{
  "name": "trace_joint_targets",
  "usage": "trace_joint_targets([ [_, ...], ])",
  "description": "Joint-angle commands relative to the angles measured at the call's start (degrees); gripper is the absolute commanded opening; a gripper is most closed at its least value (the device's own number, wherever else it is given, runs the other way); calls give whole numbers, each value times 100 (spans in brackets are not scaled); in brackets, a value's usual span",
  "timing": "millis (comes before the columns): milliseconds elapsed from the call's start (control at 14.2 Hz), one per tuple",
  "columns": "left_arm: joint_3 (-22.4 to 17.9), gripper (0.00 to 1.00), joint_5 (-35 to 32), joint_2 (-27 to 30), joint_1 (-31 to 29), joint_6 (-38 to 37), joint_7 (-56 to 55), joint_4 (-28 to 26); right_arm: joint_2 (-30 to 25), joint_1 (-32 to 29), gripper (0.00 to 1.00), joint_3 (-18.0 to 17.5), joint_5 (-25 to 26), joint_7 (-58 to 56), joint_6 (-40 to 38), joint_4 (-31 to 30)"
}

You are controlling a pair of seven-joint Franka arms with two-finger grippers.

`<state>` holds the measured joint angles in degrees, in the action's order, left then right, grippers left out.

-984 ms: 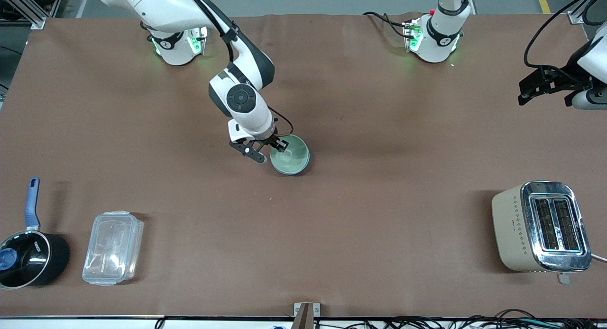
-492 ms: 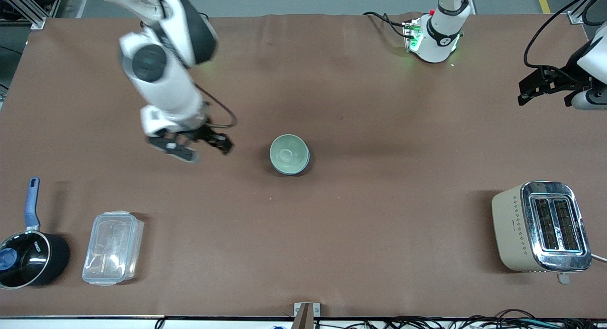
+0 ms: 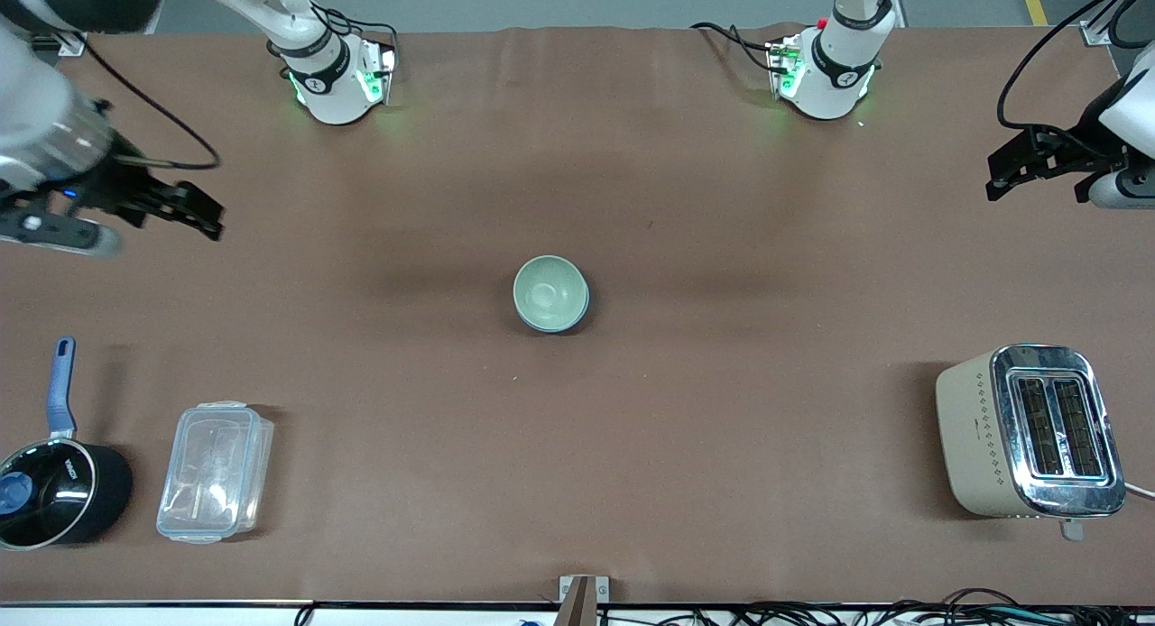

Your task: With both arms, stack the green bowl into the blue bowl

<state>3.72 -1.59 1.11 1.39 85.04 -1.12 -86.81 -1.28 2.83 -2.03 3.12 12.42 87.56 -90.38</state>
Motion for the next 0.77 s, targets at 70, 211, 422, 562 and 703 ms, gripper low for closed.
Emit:
trace_joint_targets([
  [70,-20,100,80,56,11,22,138,-2,49,33,100,571,-145,-951,-801,889],
  [211,-29,100,80,48,11,22,130,-3,58,16,100,651,-206,-1014,-916,1031],
  [422,-3,100,89,48,37,22,121,-29,66,-19,100,634,-206,-1005,-864,969],
  [562,24,100,89,48,55,22,103,-55,84,-98,100,616,-215,-1023,-846,978],
  [703,41,100,158,-5,64,31,86,-3,84,-151,100,590,-268,-1023,-846,969],
])
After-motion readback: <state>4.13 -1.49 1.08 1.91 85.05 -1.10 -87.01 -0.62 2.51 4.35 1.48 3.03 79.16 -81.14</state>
